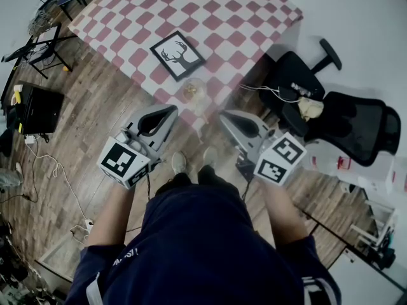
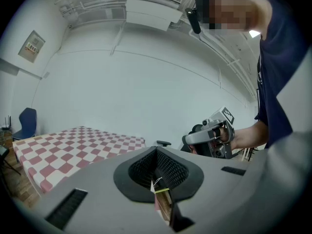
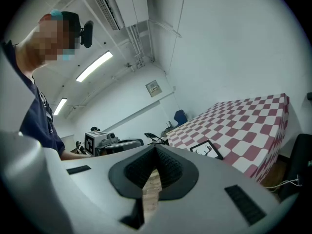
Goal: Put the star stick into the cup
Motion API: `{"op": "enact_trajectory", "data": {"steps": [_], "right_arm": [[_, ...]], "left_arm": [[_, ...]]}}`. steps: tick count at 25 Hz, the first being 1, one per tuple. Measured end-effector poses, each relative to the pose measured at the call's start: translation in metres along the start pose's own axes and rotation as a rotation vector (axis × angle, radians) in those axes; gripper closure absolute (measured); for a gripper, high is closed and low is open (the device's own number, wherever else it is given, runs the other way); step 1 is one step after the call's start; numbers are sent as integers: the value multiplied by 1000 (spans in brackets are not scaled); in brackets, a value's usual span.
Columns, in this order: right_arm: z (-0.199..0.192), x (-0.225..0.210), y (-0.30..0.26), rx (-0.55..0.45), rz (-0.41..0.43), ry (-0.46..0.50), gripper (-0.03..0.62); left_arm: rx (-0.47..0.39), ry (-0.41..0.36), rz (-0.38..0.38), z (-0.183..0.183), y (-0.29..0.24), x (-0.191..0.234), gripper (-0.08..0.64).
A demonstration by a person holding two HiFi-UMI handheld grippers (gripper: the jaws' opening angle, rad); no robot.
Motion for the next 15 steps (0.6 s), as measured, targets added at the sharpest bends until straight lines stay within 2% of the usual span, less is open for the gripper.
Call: {"op": "enact_trajectory", "data": {"steps": [8,15], "right_arm": [[-3,1,2,22,13,14,577],[-4,1,2,37,17,21,577]], "left_arm": [[26,25,-6,-3,-4,-7,529],[16,15,-11,-3,-8,-7,529]]}}
Point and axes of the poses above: the fingertips, and each gripper's own axes: y backward along the fingers, x to its left, z out of its top, the point moved 7 cm from there along y, backward along the fingers, and after that the axes turned 5 degrees about y, right-handed, at the moved point
